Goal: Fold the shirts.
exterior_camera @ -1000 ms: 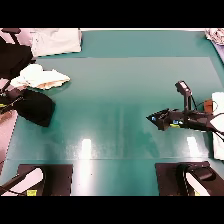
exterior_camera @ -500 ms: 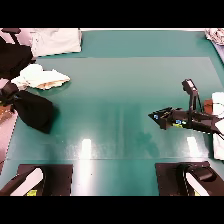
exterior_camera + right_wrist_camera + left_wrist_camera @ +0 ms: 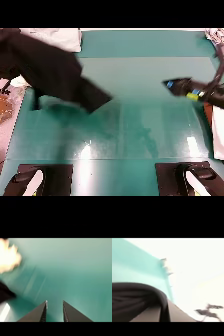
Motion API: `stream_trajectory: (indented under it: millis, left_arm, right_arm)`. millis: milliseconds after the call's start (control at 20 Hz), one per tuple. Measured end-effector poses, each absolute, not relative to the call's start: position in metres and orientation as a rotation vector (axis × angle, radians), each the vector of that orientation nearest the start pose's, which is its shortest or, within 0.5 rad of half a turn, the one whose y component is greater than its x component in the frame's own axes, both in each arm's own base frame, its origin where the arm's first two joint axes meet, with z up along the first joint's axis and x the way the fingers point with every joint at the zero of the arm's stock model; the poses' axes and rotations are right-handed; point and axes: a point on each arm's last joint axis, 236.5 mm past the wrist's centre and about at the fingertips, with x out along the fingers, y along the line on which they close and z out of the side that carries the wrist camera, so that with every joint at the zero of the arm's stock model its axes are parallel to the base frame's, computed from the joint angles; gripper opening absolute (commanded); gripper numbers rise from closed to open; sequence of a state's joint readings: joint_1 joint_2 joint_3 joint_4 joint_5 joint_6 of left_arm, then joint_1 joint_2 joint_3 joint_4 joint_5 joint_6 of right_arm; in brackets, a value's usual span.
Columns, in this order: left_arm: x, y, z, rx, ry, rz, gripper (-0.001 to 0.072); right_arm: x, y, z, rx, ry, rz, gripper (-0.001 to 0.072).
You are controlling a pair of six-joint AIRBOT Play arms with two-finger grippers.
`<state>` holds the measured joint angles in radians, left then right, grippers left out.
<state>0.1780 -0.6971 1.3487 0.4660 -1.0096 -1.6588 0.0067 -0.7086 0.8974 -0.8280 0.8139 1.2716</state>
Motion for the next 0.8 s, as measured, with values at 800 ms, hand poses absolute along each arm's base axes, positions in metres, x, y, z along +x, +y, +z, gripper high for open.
stream_trajectory:
  millis: [800]
  left_arm:
    - [0.327, -0.424, 0.342, -1.017, 0.702, -1.108, 0.0029]
  right_arm:
    - [0.384, -0.002, 0.383, 0.420, 0.105, 0.209, 0.0256]
